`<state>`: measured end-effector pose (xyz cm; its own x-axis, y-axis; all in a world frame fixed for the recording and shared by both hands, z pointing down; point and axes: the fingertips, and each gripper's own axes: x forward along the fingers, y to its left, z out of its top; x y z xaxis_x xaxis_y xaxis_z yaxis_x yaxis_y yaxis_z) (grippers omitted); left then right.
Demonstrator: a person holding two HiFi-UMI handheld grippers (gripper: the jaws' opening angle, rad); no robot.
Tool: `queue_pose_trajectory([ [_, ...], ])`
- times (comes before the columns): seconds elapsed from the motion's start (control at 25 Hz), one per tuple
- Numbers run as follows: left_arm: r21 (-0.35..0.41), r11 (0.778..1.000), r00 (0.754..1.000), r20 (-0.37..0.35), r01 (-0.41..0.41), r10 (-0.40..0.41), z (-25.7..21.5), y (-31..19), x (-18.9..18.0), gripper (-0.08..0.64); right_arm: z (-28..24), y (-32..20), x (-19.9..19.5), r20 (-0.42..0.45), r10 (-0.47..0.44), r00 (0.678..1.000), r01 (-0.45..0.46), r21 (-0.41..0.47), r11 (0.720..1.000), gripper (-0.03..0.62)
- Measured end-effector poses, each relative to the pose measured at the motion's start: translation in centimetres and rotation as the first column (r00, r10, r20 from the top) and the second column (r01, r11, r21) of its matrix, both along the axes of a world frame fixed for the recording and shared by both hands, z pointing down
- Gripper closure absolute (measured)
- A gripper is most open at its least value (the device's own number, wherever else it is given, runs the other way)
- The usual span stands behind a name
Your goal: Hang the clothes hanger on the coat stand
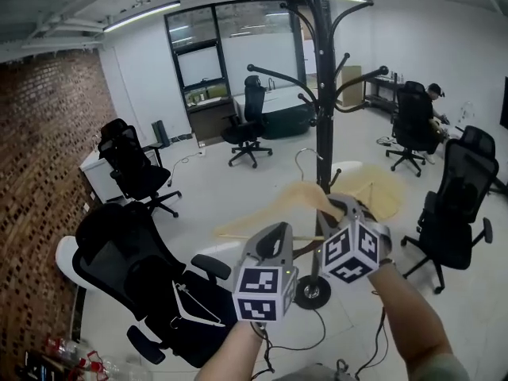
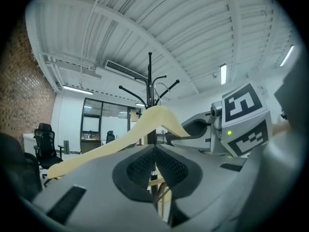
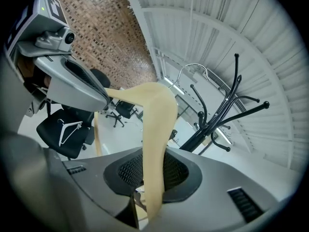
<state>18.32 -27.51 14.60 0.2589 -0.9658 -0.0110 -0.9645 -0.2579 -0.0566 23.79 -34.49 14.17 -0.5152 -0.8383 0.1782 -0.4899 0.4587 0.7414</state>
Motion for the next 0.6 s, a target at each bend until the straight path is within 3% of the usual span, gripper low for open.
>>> queue_pose_trajectory([
  [0.28, -0.030, 0.997, 0.997, -0.003, 0.073, -0.073, 0.4, -4.9, 3.6, 0.543, -1.0, -6.4, 2.1, 0.013, -0.082, 0.997, 0.082, -0.018, 0.996, 0.526],
  [0.6, -0.042, 0.996, 0.997, 0.012, 0.074, -0.073, -1.0, -10.7, 5.1, 0.543, -3.2, -12.7, 3.7, 0.049, -0.070, 0.996, 0.072, -0.040, 0.997, 0.526],
])
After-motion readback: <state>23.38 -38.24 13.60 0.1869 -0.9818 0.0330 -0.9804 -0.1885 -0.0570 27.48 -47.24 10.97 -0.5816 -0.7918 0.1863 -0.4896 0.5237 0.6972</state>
